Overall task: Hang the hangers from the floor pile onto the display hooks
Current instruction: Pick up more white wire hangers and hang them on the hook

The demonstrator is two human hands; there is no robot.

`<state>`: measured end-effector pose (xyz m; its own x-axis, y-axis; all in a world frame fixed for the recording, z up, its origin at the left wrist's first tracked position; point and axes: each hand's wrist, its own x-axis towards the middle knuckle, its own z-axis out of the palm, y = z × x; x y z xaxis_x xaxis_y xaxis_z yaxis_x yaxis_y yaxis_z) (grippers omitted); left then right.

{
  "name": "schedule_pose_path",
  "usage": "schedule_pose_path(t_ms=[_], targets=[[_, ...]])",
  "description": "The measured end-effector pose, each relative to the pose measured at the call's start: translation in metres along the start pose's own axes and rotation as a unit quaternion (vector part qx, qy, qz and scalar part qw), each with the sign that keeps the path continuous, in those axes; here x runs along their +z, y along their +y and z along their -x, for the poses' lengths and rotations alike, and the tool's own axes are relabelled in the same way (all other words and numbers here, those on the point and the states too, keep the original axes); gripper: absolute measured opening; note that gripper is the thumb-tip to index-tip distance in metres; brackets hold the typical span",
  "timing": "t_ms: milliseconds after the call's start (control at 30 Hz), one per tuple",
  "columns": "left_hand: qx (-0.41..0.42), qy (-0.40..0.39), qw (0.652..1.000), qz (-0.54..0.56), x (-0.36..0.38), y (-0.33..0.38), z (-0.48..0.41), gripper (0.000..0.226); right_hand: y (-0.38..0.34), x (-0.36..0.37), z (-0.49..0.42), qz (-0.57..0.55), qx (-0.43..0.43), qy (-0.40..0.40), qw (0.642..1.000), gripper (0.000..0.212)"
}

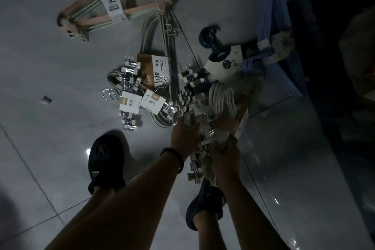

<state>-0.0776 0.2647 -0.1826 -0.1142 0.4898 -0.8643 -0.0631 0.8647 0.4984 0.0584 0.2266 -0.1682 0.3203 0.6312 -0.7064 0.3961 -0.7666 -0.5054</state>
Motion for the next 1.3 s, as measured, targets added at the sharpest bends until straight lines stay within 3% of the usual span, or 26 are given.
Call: schedule_pose_path(t_ms=[67,133,200,333,533,600,700,767,800,867,900,967,1033,1100,1133,1200,1267,1300], targets=[[-0.039,0.035,0.997,-0.057,0.001,-0.010,-0.014,0.038,0.003,-0.009,0.005,-0.015,-0.005,0.001,1.000,0.028],[-0.055,0.074,0.983,-0.159,-0.001,-0.012,-0.021,0.044,0.002,-0.021,0.006,-0.037,-0.002,0.001,0.999,0.031],[-0.050,0.055,0.978,-0.195,-0.001,-0.005,-0.015,0.045,-0.008,-0.036,0.009,-0.071,-0.002,-0.018,0.997,0.025],[-0.099,-0.095,0.987,-0.086,0.006,-0.008,0.000,0.034,-0.030,-0.066,0.027,-0.118,-0.016,-0.037,0.992,0.008],[-0.072,-0.117,0.990,-0.020,0.007,0.001,0.030,0.042,-0.069,-0.088,0.077,-0.023,-0.146,0.031,0.989,0.018],[-0.074,-0.187,0.978,0.058,0.007,0.020,0.047,0.052,-0.083,-0.090,0.085,-0.063,-0.152,-0.008,0.986,0.020],[-0.065,-0.276,0.931,0.231,0.006,0.056,0.058,0.072,-0.109,-0.090,0.073,-0.076,-0.163,-0.040,0.983,0.022],[-0.053,-0.275,0.913,0.297,-0.002,0.076,0.053,0.077,-0.124,-0.085,0.058,-0.123,-0.110,-0.092,0.982,0.017],[-0.039,-0.257,0.915,0.309,-0.010,0.084,0.049,0.075,-0.132,-0.081,0.053,-0.180,-0.065,-0.141,0.971,0.012],[-0.016,-0.213,0.919,0.331,-0.029,0.088,0.038,0.065,-0.141,-0.064,0.037,-0.285,0.006,-0.226,0.932,0.025],[-0.006,-0.188,0.921,0.340,-0.040,0.086,0.032,0.060,-0.144,-0.053,0.029,-0.282,0.002,-0.254,0.925,0.024],[0.032,-0.132,0.935,0.327,-0.066,0.080,0.023,0.053,-0.145,-0.031,0.013,-0.189,-0.019,-0.277,0.942,0.017],[0.066,-0.065,0.946,0.310,-0.093,0.071,0.017,0.049,-0.135,-0.011,-0.007,-0.042,-0.007,-0.302,0.952,0.056],[0.088,0.003,0.951,0.295,-0.123,0.062,0.013,0.036,-0.124,0.009,-0.028,0.019,0.038,-0.295,0.955,0.067],[0.094,0.026,0.954,0.285,-0.137,0.055,0.010,0.032,-0.120,0.018,-0.035,0.043,0.040,-0.281,0.958,0.064],[0.100,0.032,0.958,0.265,-0.164,0.043,0.005,0.039,-0.111,0.041,-0.050,0.170,-0.046,-0.257,0.950,0.042],[0.111,0.027,0.957,0.265,-0.185,0.029,-0.004,0.040,-0.105,0.075,-0.061,0.270,-0.126,-0.285,0.911,0.019],[0.106,0.023,0.957,0.268,-0.192,0.024,-0.010,0.038,-0.101,0.095,-0.065,0.285,-0.140,-0.309,0.897,0.017]])
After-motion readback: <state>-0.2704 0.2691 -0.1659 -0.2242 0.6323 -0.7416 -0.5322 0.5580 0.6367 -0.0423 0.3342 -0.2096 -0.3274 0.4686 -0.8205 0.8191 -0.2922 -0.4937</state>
